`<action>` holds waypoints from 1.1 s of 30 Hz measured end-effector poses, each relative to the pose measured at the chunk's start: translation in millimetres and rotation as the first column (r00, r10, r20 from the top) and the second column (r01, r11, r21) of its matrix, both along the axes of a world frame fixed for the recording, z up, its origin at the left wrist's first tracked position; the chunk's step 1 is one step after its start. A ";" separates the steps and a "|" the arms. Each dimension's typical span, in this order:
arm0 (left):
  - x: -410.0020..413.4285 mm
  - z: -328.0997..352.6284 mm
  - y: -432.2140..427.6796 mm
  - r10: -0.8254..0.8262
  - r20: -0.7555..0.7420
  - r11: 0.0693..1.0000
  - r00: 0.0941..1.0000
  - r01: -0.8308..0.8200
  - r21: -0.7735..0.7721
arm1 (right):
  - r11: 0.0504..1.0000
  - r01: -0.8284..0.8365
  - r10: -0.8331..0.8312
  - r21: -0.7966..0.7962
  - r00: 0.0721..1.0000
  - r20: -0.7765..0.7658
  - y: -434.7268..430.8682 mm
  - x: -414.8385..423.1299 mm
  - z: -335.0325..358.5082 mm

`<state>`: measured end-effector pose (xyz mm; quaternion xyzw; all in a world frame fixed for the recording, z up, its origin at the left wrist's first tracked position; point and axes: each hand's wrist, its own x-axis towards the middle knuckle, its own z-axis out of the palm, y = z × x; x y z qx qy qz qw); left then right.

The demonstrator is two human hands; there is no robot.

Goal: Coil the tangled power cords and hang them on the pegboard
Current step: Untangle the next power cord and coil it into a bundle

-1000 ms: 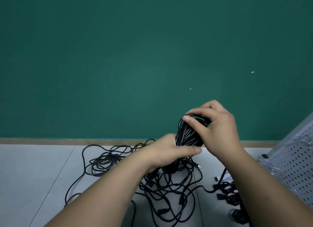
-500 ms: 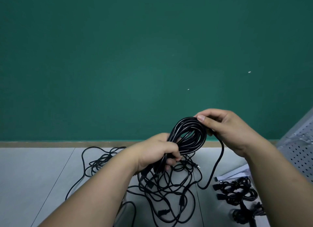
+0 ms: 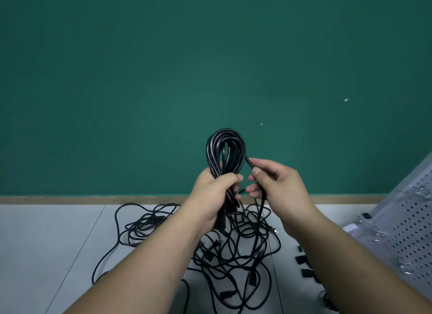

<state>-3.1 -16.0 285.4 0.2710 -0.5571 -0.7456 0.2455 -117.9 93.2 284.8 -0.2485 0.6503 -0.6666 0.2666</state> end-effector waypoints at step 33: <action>5.6 19.0 -33.9 0.486 -0.010 0.867 0.874 -0.480 0.134 | 0.811 -0.369 0.442 0.455 0.895 -0.062 0.7 34.8 1.5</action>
